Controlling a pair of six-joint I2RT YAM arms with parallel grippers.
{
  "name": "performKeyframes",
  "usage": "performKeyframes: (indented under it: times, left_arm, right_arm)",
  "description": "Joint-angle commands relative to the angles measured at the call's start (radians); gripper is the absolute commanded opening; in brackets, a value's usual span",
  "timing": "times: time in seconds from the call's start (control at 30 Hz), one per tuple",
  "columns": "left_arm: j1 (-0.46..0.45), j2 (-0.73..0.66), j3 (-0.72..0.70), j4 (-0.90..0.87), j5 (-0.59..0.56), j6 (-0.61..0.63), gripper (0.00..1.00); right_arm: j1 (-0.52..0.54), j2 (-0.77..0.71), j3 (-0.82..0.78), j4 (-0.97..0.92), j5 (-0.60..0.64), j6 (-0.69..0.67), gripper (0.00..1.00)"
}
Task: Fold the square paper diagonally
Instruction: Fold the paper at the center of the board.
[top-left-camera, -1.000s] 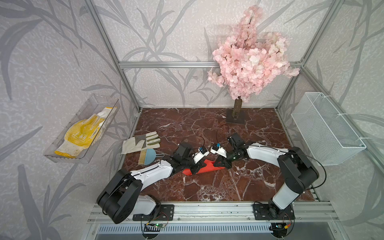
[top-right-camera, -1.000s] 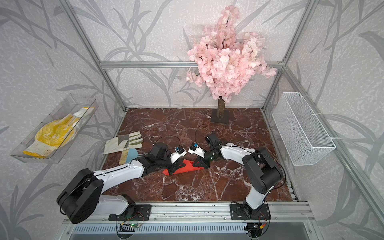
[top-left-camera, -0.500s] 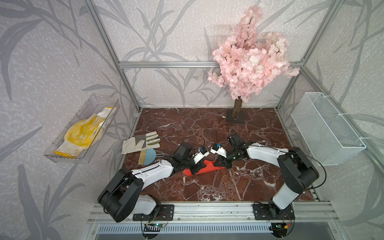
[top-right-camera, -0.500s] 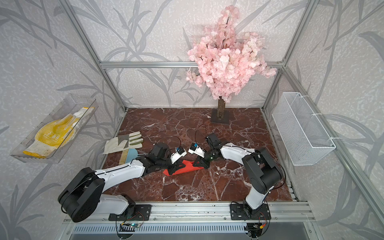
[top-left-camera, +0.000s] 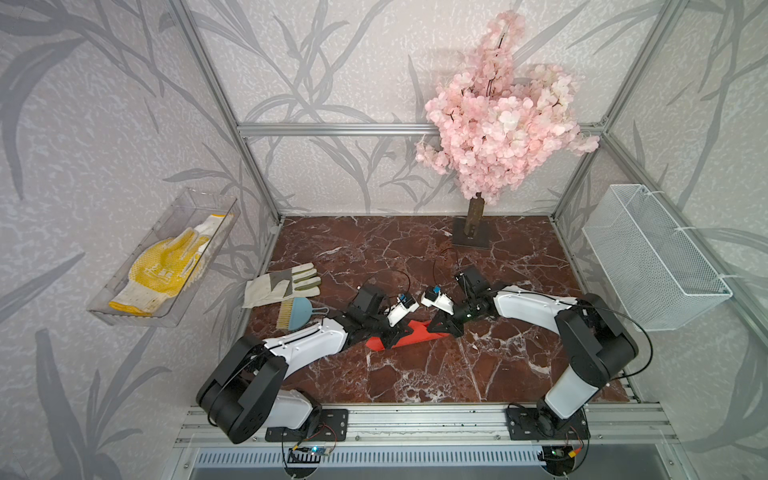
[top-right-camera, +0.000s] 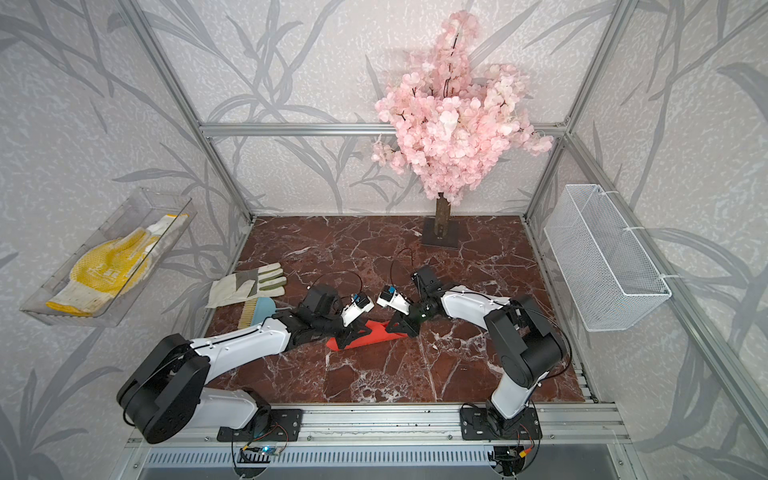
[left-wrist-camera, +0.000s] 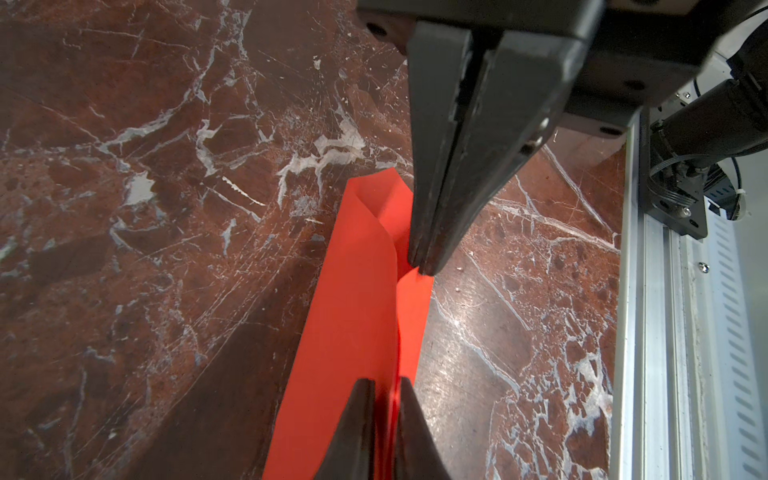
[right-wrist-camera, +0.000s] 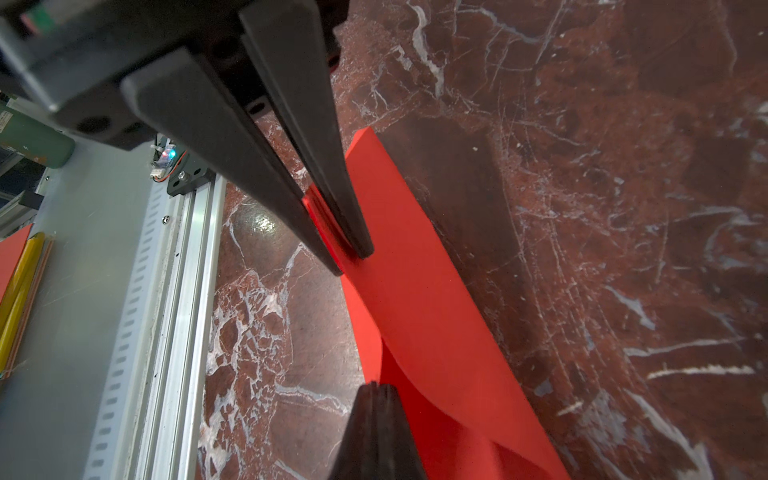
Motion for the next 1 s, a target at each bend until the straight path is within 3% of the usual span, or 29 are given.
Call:
performKeyframes:
  times: [0.0, 0.97]
  left_arm:
    - [-0.001, 0.009, 0.026, -0.013, 0.014, 0.004, 0.13]
    - [-0.001, 0.016, 0.032, -0.023, 0.013, 0.005, 0.13]
  right_arm:
    - [-0.005, -0.01, 0.022, 0.011, -0.008, 0.007, 0.0]
    - [-0.015, 0.001, 0.03, 0.019, -0.006, 0.02, 0.0]
